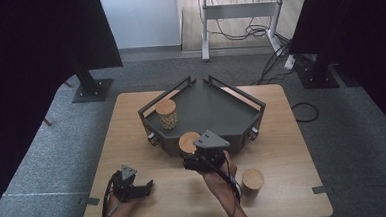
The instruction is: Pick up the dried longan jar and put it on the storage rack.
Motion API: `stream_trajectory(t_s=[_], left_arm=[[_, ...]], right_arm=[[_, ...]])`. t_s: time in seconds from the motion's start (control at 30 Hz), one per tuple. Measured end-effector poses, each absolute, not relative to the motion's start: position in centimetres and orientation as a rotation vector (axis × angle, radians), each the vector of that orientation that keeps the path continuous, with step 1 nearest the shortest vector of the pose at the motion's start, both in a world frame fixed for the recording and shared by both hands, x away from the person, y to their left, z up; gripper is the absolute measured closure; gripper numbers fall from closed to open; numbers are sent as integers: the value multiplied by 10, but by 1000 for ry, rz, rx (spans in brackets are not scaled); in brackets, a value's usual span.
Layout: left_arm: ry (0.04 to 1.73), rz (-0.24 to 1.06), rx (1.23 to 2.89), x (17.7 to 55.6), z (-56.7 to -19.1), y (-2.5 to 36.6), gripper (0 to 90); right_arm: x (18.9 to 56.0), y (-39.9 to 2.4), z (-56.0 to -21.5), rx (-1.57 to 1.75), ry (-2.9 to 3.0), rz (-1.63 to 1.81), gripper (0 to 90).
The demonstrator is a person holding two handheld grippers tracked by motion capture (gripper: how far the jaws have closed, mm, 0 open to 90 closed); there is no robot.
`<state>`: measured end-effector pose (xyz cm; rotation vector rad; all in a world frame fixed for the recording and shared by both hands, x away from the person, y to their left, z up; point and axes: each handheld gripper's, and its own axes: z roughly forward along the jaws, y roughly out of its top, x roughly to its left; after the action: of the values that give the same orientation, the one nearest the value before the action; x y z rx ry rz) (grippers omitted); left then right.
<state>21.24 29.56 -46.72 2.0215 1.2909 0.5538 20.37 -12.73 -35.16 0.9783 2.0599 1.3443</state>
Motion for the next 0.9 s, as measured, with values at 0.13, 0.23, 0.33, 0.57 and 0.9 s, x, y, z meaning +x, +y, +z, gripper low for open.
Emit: stream_trajectory(t_s=[0.13,0.23,0.33,0.57,0.9], left_arm=[[1291,554,2021,212,-467,296,41],[1291,554,2021,212,-467,296,41],[1291,554,2021,212,-467,296,41],[1290,553,2022,212,-467,296,41],[1288,553,2023,213,-467,296,41]], right_arm=[[207,-128,-348,982,2059,1343,240],[209,-129,-346,984,2058,1348,240],[210,-130,-344,987,2055,1348,240],[215,-131,-338,987,2043,1338,240],[224,-133,-331,1000,2023,1337,240]])
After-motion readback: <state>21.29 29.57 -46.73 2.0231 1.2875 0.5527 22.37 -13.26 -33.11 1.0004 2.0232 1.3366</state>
